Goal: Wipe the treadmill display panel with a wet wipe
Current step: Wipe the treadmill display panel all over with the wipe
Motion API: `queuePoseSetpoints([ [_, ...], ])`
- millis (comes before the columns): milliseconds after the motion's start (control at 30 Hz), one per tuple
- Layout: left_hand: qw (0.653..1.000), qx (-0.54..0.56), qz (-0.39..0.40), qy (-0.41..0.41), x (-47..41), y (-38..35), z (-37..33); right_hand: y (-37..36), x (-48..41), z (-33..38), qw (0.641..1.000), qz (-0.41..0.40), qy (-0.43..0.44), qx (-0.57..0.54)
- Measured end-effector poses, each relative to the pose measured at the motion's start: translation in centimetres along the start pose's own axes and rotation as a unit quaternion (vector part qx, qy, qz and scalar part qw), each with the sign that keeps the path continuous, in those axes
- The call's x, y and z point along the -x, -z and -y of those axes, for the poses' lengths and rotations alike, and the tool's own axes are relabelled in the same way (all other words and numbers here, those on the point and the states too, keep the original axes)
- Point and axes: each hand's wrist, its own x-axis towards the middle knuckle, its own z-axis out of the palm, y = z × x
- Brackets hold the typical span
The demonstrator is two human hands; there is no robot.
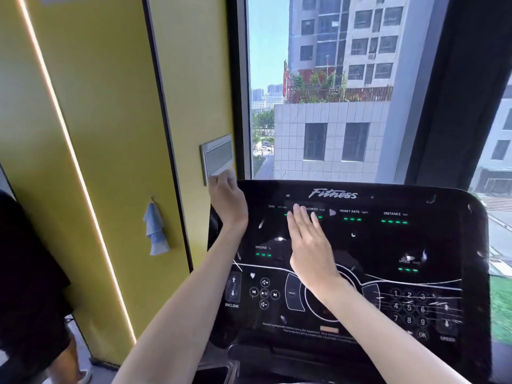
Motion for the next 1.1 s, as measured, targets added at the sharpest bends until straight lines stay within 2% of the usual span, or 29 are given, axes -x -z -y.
queuePoseSetpoints([
  [33,0.999,-0.018,0.007,-0.044,0.9,-0.4,-0.6,0.1,0.0,0.1,1.000,0.001,-0.001,0.001],
  [133,0.961,-0.024,0.143,-0.236,3.1,-1.4,-1.2,0.4,0.1,0.0,1.000,0.004,0.010,0.013],
  [167,0.952,-0.017,0.165,-0.258,2.7,-1.3,-1.0,0.4,0.1,-0.2,1.000,0.007,0.015,0.015],
  [200,0.957,-0.002,0.160,-0.241,2.1,-1.1,-0.9,0.5,0.2,-0.3,1.000,0.011,0.019,0.017],
  [267,0.992,0.031,0.076,-0.090,0.9,-0.7,-0.7,0.7,0.1,-0.6,0.999,0.027,0.034,0.021],
  [300,0.999,0.032,0.030,-0.016,0.8,-0.8,-0.6,0.8,0.1,-0.9,0.998,0.033,0.046,0.023],
  [333,1.000,0.027,0.003,0.014,1.1,-1.0,-0.9,1.0,0.0,-1.2,0.998,0.037,0.055,0.021],
  [367,1.000,0.015,0.007,-0.015,1.9,-1.4,-1.5,1.3,0.0,-1.5,0.997,0.037,0.060,0.015],
  [400,0.996,0.005,0.040,-0.077,2.8,-1.9,-2.3,1.6,-0.1,-1.8,0.998,0.036,0.057,0.006],
  [467,0.966,0.002,0.142,-0.217,4.4,-2.7,-3.1,2.3,-0.2,-2.4,0.999,0.025,0.027,-0.020],
  [533,0.946,-0.002,0.187,-0.265,3.9,-2.6,-3.1,2.9,-0.3,-3.2,0.999,0.003,-0.018,-0.033],
  [567,0.955,0.006,0.172,-0.241,3.3,-2.4,-2.9,3.1,-0.4,-3.7,0.999,-0.003,-0.037,-0.035],
  [633,0.990,0.030,0.095,-0.102,2.4,-2.0,-2.6,3.3,-0.4,-4.5,0.998,-0.006,-0.058,-0.031],
  [667,0.997,0.037,0.060,-0.042,2.4,-2.0,-2.5,3.2,-0.5,-4.7,0.998,-0.001,-0.060,-0.027],
  [700,0.998,0.035,0.046,-0.032,2.8,-2.2,-2.8,3.1,-0.5,-4.8,0.998,0.004,-0.060,-0.021],
  [767,0.986,0.025,0.110,-0.122,4.5,-2.8,-4.2,2.8,-0.6,-4.7,0.998,0.010,-0.061,-0.013],
  [833,0.952,0.020,0.195,-0.234,5.8,-3.3,-4.6,2.7,-0.5,-4.7,0.998,0.009,-0.060,-0.006],
  [867,0.946,0.020,0.202,-0.253,5.4,-3.4,-4.4,2.7,-0.5,-4.8,0.998,0.010,-0.056,-0.004],
  [900,0.955,0.031,0.184,-0.231,4.9,-3.2,-4.2,2.7,-0.4,-4.9,0.999,0.011,-0.051,-0.004],
  [967,0.990,0.051,0.096,-0.094,3.7,-2.7,-3.6,2.7,-0.3,-5.2,0.999,0.011,-0.043,-0.007],
  [1000,0.996,0.051,0.056,-0.036,3.5,-2.7,-3.3,2.7,-0.2,-5.2,0.999,0.011,-0.042,-0.008],
  [1033,0.998,0.043,0.037,-0.024,3.7,-2.8,-3.5,2.6,-0.2,-5.2,0.999,0.011,-0.043,-0.011],
  [1100,0.988,0.023,0.088,-0.123,4.9,-3.3,-4.6,2.6,-0.3,-5.1,0.999,0.009,-0.044,-0.016],
])
